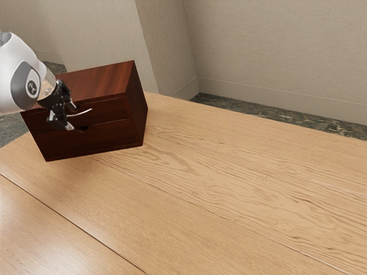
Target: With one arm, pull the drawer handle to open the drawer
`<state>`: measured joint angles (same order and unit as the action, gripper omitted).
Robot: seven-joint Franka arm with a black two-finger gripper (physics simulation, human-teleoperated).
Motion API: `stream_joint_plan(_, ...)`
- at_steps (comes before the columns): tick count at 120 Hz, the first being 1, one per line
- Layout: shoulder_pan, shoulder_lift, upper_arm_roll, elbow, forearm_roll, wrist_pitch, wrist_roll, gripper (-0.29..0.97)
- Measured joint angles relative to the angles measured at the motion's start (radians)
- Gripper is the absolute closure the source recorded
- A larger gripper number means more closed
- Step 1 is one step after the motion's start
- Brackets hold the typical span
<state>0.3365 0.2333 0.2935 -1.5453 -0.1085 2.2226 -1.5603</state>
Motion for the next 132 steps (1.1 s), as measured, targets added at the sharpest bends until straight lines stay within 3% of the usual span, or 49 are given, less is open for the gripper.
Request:
stream_joint_plan(92, 0.024, 0.063, -0.002, 0.046, -0.028, 0.001, 0.003, 0.22)
stream_joint_plan(115, 0.024, 0.063, -0.001, 0.046, -0.029, -0.006, 0.003, 0.28)
stream_joint_plan(132, 0.024, 0.061, -0.001, 0.046, -0.028, -0.025, 0.003, 0.42)
